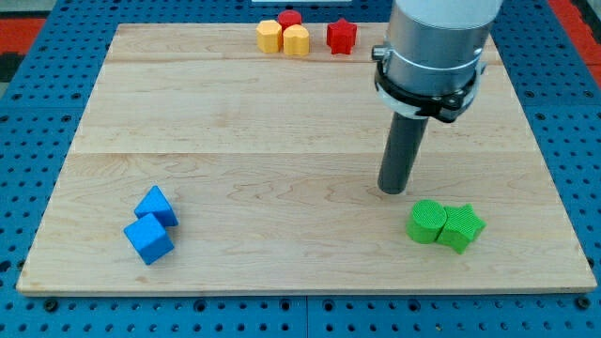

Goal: Keep red circle above red star

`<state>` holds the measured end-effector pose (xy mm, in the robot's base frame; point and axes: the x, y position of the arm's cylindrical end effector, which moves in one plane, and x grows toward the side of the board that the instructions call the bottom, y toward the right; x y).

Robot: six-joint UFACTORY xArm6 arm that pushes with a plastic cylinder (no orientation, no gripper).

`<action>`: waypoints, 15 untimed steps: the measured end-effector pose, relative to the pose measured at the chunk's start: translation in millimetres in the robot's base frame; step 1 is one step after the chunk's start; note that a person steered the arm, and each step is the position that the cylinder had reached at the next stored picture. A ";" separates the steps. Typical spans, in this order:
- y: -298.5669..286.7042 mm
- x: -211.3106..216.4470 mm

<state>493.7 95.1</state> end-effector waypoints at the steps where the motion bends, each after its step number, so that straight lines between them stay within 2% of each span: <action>1: -23.6 -6.9; 2: -28.2 -29.1; 4: -33.7 -110.3; 5: -33.7 -137.9; 6: -30.5 -143.3; 8: -174.8 -148.7; 9: -257.7 -169.3; 11: -374.0 -260.6; 12: -373.8 -302.6; 13: -340.5 -299.5; 14: -307.0 -223.6; 15: -241.8 -175.3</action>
<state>318.4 -146.8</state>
